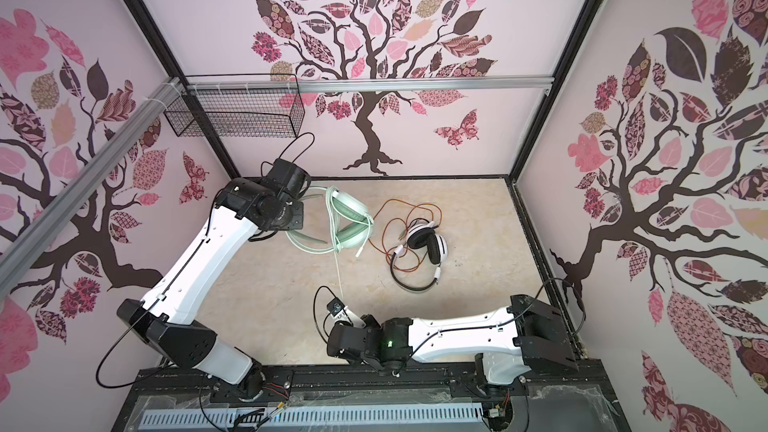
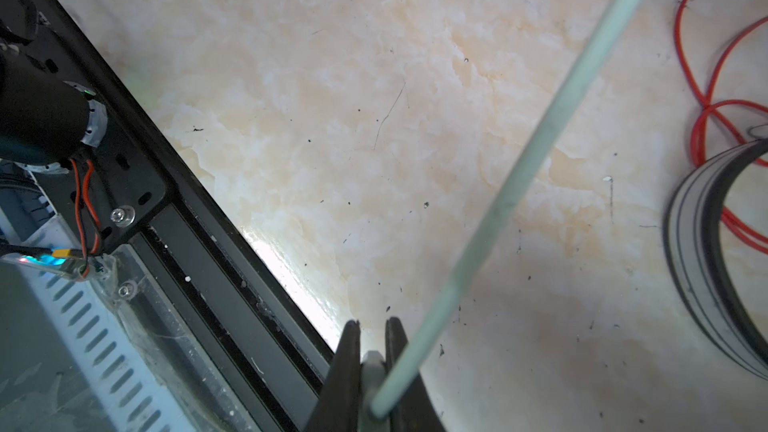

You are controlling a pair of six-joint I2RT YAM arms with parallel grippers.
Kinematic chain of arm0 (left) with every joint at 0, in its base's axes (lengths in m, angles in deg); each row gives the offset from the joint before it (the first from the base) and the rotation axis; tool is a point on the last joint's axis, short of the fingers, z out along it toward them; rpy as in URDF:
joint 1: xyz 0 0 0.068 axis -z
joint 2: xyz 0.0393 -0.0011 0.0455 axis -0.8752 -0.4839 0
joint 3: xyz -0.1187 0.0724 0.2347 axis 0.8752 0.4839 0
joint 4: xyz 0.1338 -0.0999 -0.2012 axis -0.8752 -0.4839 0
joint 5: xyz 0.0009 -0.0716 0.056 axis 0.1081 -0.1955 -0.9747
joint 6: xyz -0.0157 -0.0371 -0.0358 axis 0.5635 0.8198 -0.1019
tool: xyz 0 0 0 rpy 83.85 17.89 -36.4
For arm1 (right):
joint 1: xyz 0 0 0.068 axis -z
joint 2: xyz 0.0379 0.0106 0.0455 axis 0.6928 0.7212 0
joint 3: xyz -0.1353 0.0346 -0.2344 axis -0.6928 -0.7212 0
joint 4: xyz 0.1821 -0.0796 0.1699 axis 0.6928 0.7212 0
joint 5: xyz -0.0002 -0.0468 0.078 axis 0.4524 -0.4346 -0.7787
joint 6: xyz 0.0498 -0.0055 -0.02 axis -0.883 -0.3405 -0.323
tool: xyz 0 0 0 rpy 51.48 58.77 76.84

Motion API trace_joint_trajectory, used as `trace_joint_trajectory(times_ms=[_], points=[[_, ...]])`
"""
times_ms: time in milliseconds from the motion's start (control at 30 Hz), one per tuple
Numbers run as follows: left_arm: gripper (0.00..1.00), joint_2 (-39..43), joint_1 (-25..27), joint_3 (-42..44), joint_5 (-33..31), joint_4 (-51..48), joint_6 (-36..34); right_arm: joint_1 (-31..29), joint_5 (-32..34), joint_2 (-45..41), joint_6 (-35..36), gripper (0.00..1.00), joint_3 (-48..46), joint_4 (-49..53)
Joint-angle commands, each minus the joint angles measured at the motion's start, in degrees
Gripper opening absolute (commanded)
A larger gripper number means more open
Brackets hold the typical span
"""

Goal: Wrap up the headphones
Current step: 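Pull the cable end down, then lift it toward the held headset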

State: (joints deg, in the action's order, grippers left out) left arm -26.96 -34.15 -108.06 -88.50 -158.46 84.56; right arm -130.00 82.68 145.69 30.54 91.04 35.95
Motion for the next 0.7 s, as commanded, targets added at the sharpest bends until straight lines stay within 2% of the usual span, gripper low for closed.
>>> trace_joint_trajectory(times_ms=[0,200,300,533,600,667], points=[[0.00,1.80,-0.55,2.85,-2.70,8.77,3.55,-1.61,-1.12,-4.18,1.76,0.00,3.36,10.47],[0.00,3.13,-0.56,10.08,-2.03,11.46,4.58,-1.58,-15.89,-10.98,5.69,0.00,9.77,8.86],[0.00,4.35,-0.55,13.34,-1.45,12.23,4.75,-1.59,-16.78,-12.70,7.28,0.00,14.53,11.93],[0.00,8.71,0.66,19.89,3.51,13.68,1.73,-0.61,-7.00,-3.35,15.20,0.00,28.20,30.56],[0.00,9.78,2.15,21.31,1.96,12.89,2.78,2.29,-10.68,-2.52,15.59,0.00,28.21,29.26],[0.00,10.89,3.57,23.02,0.25,12.67,4.42,5.36,-18.61,-4.27,15.04,0.00,25.27,23.32]])
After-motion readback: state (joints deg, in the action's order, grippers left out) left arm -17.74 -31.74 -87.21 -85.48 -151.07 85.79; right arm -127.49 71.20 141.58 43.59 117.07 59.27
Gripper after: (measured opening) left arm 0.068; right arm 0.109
